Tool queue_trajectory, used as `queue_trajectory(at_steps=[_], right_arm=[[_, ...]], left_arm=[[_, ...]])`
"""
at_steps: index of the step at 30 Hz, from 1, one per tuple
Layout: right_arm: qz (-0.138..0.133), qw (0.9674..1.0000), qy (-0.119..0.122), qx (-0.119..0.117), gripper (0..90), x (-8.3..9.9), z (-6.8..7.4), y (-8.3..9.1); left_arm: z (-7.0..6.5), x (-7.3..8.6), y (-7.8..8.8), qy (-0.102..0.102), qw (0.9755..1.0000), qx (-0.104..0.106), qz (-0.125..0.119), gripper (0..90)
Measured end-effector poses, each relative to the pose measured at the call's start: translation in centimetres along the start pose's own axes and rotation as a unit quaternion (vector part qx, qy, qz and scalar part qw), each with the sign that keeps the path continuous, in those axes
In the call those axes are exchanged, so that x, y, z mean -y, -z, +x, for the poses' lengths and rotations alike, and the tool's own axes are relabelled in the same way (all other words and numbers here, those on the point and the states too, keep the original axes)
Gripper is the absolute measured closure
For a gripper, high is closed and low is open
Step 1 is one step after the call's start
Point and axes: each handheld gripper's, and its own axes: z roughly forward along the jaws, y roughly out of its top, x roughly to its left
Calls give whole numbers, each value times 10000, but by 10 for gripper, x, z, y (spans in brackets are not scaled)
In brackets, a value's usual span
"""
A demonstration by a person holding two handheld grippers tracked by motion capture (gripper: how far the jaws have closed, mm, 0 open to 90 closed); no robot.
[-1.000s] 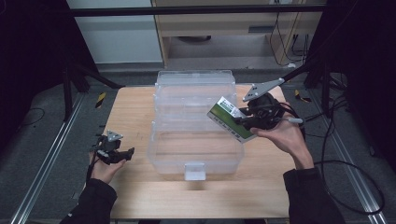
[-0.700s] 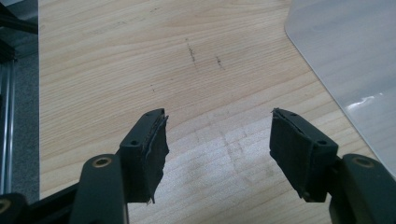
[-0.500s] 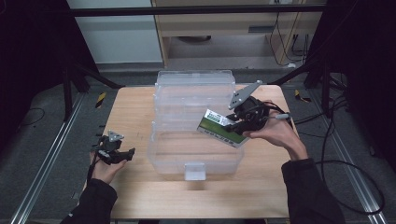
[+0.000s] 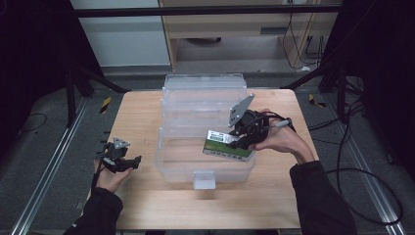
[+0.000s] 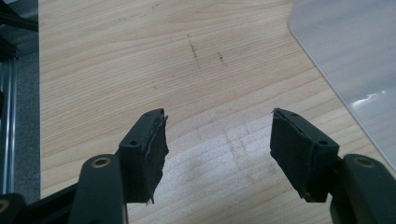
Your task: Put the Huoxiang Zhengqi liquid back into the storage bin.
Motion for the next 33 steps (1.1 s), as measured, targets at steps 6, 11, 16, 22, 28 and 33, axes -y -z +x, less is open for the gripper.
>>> queue_trajectory(at_steps=[6,11,16,22,28,33], right_arm=[[211,9994,252,-65,637,-1,3,-11],[396,9987,321,-37,637,0,2,-18],[458,9983,334,-100,636,3,2,-26],[667,9971,341,-115,635,10,2,-36],[766,9962,372,-174,634,13,3,-43],[835,9957,353,-191,634,14,3,-47]], left_arm=[[1,0,0,8,10000,-1,8,357],[1,1,0,11,10000,7,-5,357],[1,1,0,4,10000,5,9,356],[1,1,-1,-3,10000,8,21,356],[1,1,-1,-13,10000,3,38,356],[0,1,-1,-24,10000,8,46,356]])
